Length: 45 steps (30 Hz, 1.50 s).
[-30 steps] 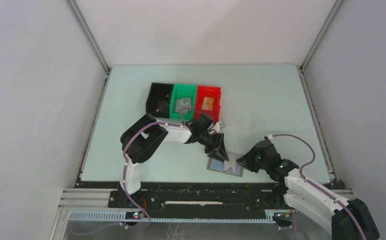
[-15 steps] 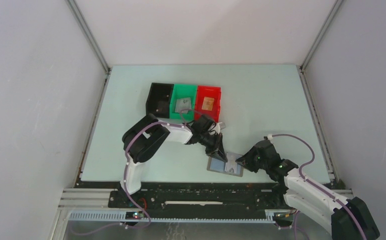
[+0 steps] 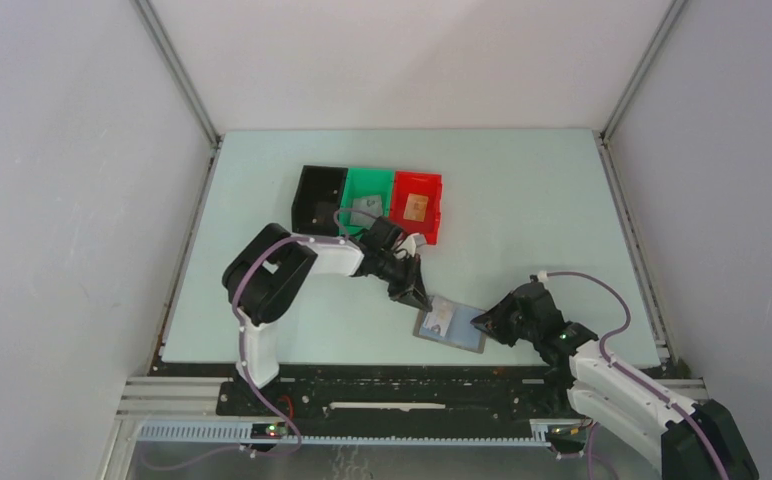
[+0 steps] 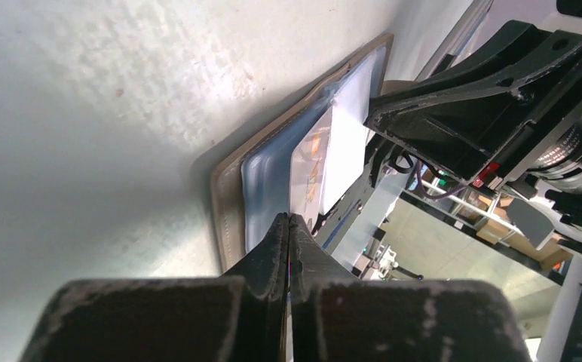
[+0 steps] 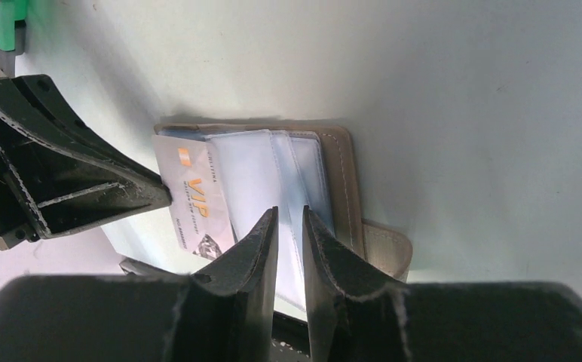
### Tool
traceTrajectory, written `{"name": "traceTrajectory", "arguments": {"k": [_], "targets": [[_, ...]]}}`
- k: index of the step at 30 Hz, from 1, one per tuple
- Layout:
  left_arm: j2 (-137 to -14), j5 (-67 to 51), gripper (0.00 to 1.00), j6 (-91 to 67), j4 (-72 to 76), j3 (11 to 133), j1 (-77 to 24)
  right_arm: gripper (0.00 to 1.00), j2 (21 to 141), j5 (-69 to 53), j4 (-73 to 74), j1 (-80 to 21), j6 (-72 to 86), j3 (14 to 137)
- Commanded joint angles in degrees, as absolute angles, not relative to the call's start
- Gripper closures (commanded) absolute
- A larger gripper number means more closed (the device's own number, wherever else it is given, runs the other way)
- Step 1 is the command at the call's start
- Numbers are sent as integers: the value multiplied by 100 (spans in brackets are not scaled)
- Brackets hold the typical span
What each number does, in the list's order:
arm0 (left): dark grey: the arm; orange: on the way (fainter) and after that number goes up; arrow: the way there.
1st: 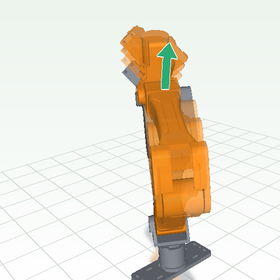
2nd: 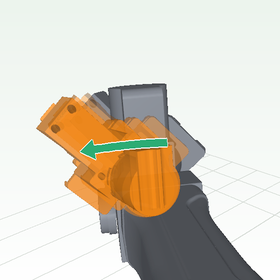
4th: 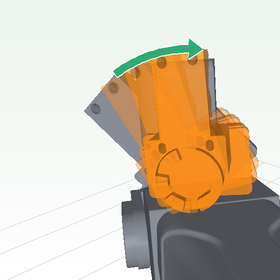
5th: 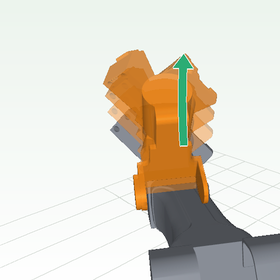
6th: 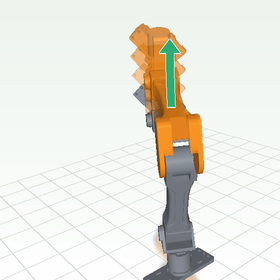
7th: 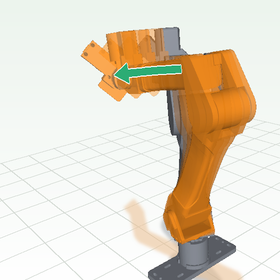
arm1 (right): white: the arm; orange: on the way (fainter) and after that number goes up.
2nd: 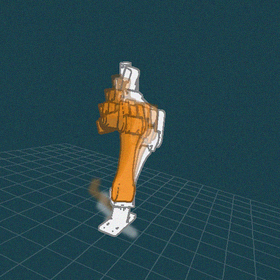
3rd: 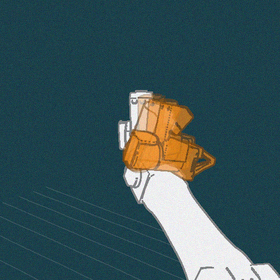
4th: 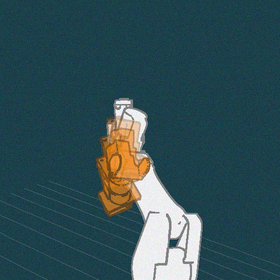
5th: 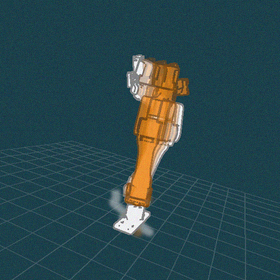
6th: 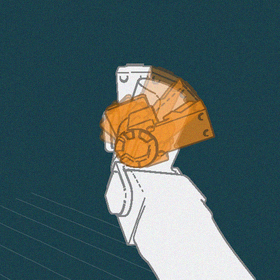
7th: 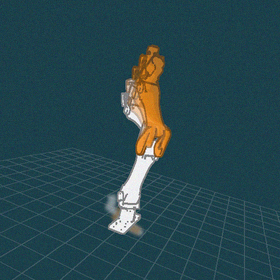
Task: Take the credit cards out of the card holder
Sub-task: Remove the credit card from the card holder.
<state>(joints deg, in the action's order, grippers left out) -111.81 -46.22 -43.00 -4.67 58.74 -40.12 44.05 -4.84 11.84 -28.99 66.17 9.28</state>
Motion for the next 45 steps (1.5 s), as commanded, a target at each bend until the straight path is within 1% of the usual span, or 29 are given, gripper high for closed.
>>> {"name": "traceTrajectory", "arguments": {"k": [1,11,13,16,19,22,25,28,34,37,45], "targets": [[-10771,-4600,100,-3911,-729,5722,-3933,73,4466,-341,1595,-2827,6546,739],[-10658,-4749,100,-3875,-767,5738,-3923,73,4475,-411,1595,-2745,6468,801],[-10683,-4748,100,-3880,-735,5731,-3923,75,4370,-346,1772,-2748,6475,900],[-10694,-4757,100,-3894,-729,5745,-3920,74,3807,-137,2059,-2843,6501,1127],[-10665,-4738,100,-3901,-729,5739,-3927,71,3137,-2,2214,-2870,6389,1403],[-10654,-4729,100,-3911,-729,5746,-3924,69,2911,71,2061,-2872,6265,1610],[-10698,-4737,100,-3903,-745,5769,-3928,67,3328,-473,1572,-2881,6230,1760],[-10745,-4718,100,-3910,-751,5784,-3921,67,4168,-1030,706,-2987,6206,1825],[-10748,-4687,100,-3911,-754,5777,-3929,67,5647,-1488,68,-3232,6203,1969],[-10754,-4699,100,-3898,-756,5783,-3926,66,5948,-1581,-251,-3304,6215,1969],[-10796,-4738,100,-3868,-751,5803,-3922,66,6290,-1533,-327,-3338,6192,1969]]}}
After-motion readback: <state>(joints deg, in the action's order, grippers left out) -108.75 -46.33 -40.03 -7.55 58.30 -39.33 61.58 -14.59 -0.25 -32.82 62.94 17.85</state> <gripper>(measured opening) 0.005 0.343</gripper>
